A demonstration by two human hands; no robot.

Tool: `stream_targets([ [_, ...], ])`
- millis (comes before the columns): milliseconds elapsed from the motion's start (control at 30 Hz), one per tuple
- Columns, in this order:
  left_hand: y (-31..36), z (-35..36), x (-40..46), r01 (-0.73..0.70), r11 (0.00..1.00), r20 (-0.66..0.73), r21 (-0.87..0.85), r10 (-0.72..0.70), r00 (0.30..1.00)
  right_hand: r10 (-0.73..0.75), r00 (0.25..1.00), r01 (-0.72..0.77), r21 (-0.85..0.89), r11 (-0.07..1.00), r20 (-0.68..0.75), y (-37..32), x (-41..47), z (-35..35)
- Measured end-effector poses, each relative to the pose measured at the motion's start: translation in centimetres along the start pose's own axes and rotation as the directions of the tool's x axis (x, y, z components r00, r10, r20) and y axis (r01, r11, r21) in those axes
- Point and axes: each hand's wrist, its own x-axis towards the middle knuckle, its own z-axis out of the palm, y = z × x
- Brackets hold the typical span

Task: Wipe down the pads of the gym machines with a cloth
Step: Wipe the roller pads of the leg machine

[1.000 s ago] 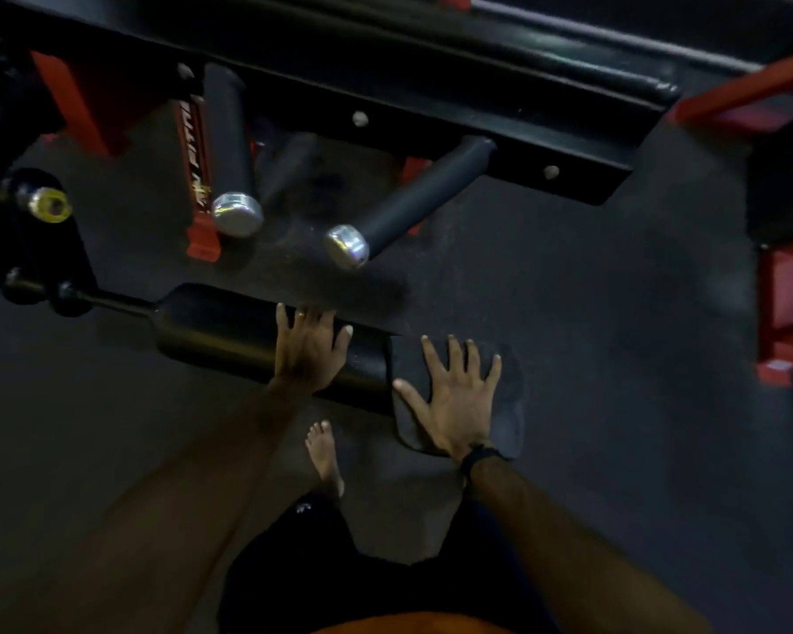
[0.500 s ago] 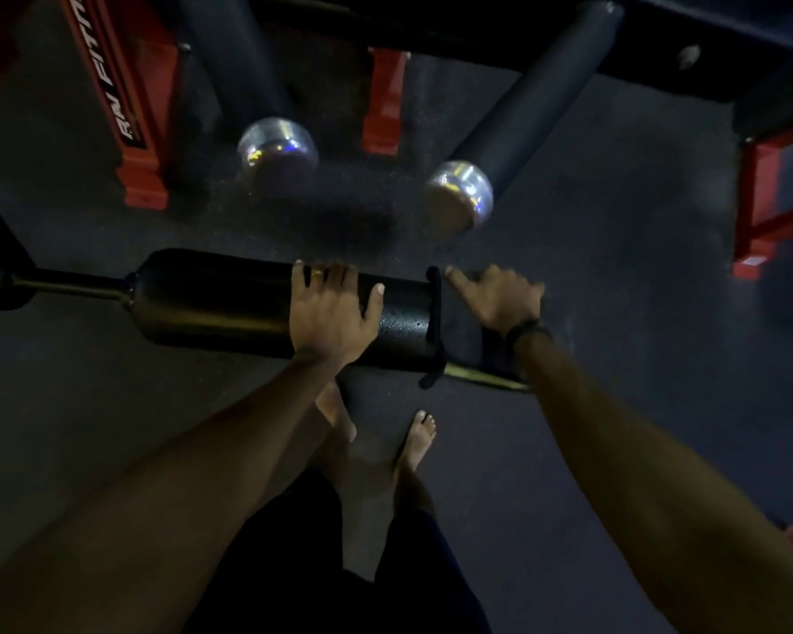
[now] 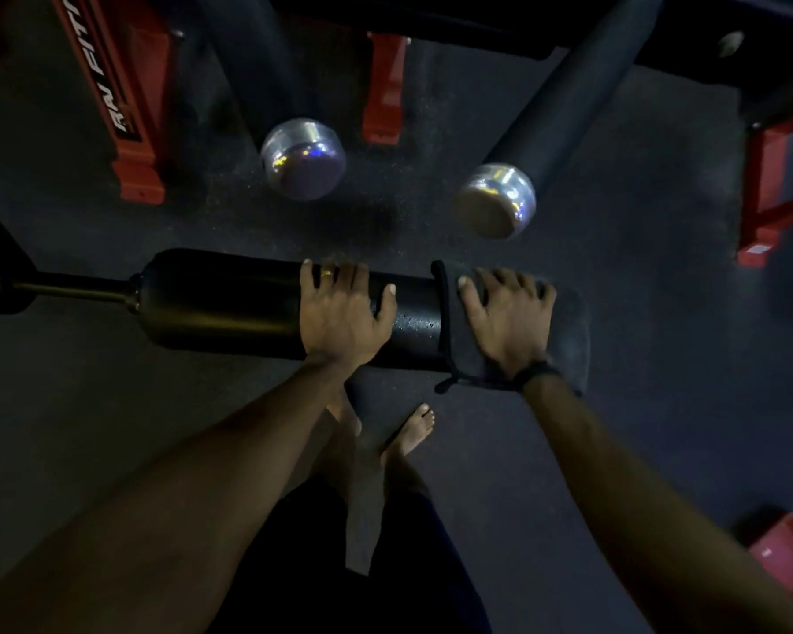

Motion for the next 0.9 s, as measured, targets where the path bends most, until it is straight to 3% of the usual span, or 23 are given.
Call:
stream_targets([
  [100,-0.2,-0.1,-0.2,-0.002,1.0,0.013,0.008,0.002,1.0,0.09,0.939,-0.114,0.053,0.992,0.333,-0.3,5.3,-0.9],
  [167,-0.1,-0.1,-0.3,-0.012,1.0,0.005,0.012,0.012,1.0,0.129,0.882,-0.18,0.07,0.981,0.453,-0.6,6.8,-0.7],
  [233,-0.2,0.1,-0.1,-0.012,1.0,-0.016,0.003,0.012,1.0,0.114,0.93,-0.144,0.061,0.988,0.349,-0.9,6.0,-0.4],
  [300,-0.3,0.3,-0.3,-0.013,1.0,-0.032,-0.003,0.013,0.999,0.05,0.996,-0.054,0.049,0.997,0.079,-1.0,2.2,0.2],
  [400,-0.3,0.3,-0.5,-0.015,1.0,-0.019,0.002,0.015,1.0,-0.035,0.979,0.05,0.072,0.996,-0.201,-0.9,-5.0,2.1],
  [467,-0.4,0.3,-0.4,-0.011,1.0,-0.019,-0.006,0.011,1.0,-0.061,0.97,0.077,0.059,0.995,-0.234,-0.6,-6.7,2.7],
  [567,-0.3,0.6,-0.4,-0.006,1.0,-0.037,-0.008,0.006,0.999,-0.068,0.984,0.075,0.037,0.997,-0.163,-0.1,-3.3,1.5],
  [700,-0.4,0.5,-0.5,-0.01,1.0,-0.033,0.007,0.01,0.999,0.057,0.984,-0.061,0.02,0.998,0.167,-0.6,3.3,-0.2],
  [733,-0.4,0.5,-0.7,-0.009,1.0,-0.034,0.002,0.009,0.999,0.072,0.978,-0.082,0.045,0.996,0.195,-0.8,4.0,-0.1],
  [800,-0.2,0.4,-0.7,-0.014,1.0,-0.063,0.001,0.014,0.998,0.061,0.994,-0.063,0.024,0.998,0.095,-0.9,3.0,0.3],
  [900,-0.3,0.6,-1.2,-0.007,1.0,-0.083,0.014,0.008,0.997,-0.006,0.976,0.022,0.07,0.997,-0.22,-1.0,-3.8,1.9],
])
